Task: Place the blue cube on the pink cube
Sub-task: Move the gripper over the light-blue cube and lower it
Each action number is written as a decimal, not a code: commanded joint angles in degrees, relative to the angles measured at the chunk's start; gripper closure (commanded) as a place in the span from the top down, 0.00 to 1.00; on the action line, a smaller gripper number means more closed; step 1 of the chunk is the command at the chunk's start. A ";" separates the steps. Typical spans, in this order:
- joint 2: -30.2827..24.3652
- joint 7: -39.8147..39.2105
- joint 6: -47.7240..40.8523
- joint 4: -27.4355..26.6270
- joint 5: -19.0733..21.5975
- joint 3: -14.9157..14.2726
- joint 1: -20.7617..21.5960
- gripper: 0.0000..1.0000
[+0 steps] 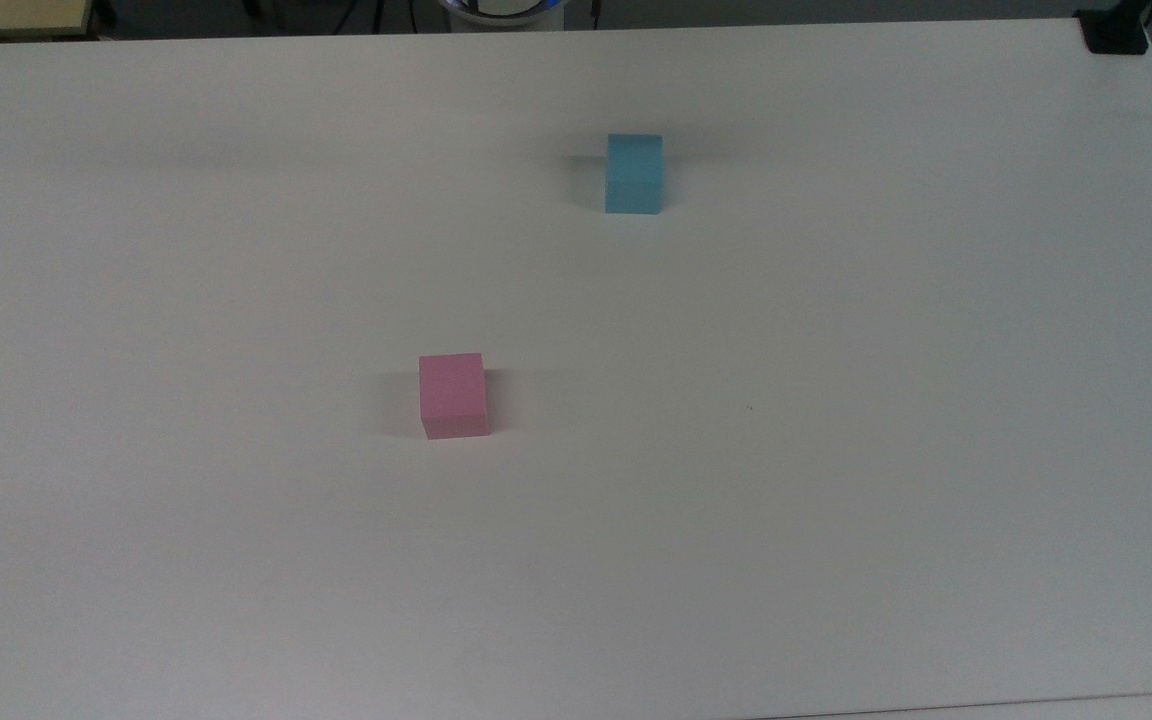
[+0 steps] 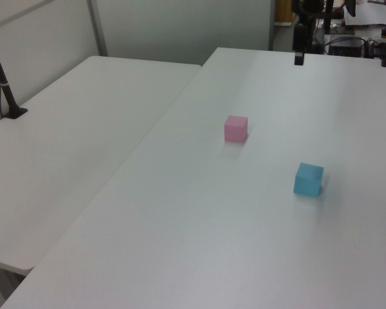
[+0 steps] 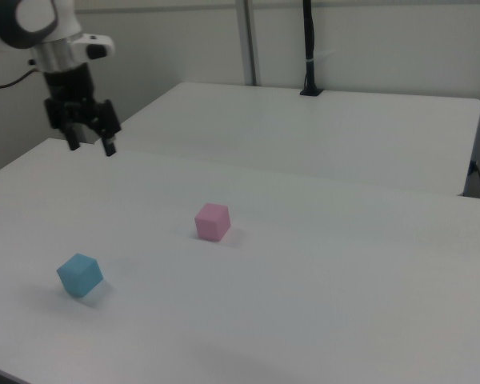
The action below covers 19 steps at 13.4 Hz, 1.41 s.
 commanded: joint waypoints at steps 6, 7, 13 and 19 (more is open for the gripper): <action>-9.38 1.06 0.64 -14.19 1.98 -0.70 7.90 1.00; -9.38 1.59 2.56 -17.51 2.24 -0.70 9.12 1.00; -7.81 9.94 20.40 -31.41 2.16 -0.61 11.16 1.00; 1.95 10.90 36.59 -35.91 2.16 -0.53 11.24 1.00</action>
